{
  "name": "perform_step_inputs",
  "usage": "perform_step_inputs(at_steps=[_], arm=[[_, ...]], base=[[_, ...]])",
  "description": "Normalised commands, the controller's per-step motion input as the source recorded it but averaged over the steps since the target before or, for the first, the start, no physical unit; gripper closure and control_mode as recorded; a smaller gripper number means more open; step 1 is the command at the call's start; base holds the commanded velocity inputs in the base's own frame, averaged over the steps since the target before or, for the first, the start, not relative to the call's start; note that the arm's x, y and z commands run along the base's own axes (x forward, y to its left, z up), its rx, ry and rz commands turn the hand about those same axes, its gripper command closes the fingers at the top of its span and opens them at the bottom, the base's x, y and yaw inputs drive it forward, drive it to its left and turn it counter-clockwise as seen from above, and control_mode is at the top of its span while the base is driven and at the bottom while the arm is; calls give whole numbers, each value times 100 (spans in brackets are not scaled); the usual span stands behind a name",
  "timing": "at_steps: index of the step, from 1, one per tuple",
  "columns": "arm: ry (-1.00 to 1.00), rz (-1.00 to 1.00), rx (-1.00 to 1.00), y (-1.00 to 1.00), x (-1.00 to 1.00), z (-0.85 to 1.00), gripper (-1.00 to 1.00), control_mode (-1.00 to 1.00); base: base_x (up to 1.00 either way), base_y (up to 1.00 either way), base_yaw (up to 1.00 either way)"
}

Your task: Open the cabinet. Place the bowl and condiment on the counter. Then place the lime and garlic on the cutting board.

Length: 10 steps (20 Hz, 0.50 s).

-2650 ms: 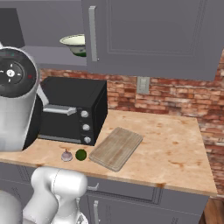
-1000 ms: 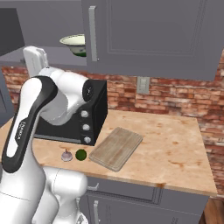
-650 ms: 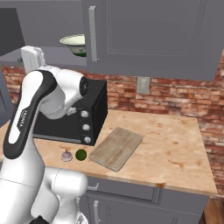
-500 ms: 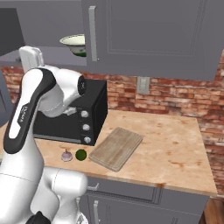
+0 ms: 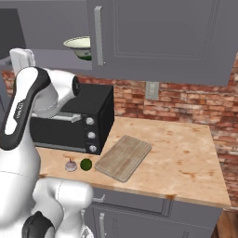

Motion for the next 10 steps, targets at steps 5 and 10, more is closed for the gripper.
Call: perform_step_inputs(at_steps=[5,10], arm=[[3,8,0,46,-11,0,-100,-100],[2,9,0,58,-18,0,-100,-100]], base=[[0,0,0],[0,0,0]])
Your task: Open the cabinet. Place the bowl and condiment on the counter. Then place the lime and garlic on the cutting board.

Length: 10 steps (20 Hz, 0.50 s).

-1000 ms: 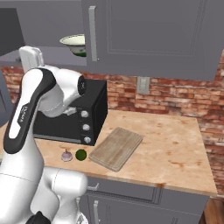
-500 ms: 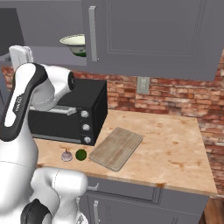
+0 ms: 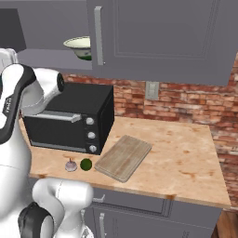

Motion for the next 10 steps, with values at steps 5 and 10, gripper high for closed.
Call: perform_step_inputs(at_steps=[5,10], arm=[[1,9,0,63,-19,0,-100,-100],[0,8,0,63,-13,0,-100,-100]], base=[[0,0,0],[0,0,0]])
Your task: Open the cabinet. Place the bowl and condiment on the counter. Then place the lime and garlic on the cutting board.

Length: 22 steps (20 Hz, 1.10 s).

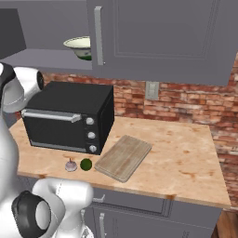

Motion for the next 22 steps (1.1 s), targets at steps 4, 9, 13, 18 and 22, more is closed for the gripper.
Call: perform_step_inputs(at_steps=[4,9,13,18,22], arm=[[0,8,0,68,-8,0,-100,-100],[0,8,0,61,-4,0,-100,-100],[0,6,0,52,-9,0,-100,-100],[0,0,0,-23,-32,0,-100,-100],[-1,-3,0,-68,-31,2,-100,-100]], base=[[0,0,0],[0,0,0],[0,0,0],[0,0,0],[0,0,0]])
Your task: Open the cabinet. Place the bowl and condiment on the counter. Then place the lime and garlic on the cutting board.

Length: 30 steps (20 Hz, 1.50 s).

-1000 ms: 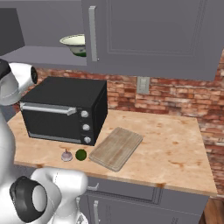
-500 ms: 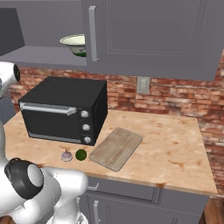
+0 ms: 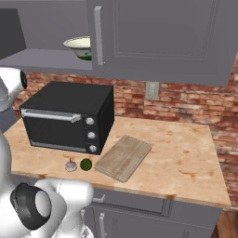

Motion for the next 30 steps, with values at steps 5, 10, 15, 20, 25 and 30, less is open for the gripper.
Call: perform_step_inputs(at_steps=[5,10,15,20,25,30], arm=[[-11,-7,0,-51,-26,0,-100,-100],[-11,-16,-4,-67,-20,11,-100,-100],[-14,-32,-10,-62,-5,36,-100,-100],[-7,-38,-11,-60,-2,30,-100,-100],[-5,-43,-19,-71,0,13,-100,-100],[-6,-41,-24,-80,-1,6,-100,-100]], base=[[0,0,0],[0,0,0],[0,0,0],[0,0,0],[0,0,0],[0,0,0]])
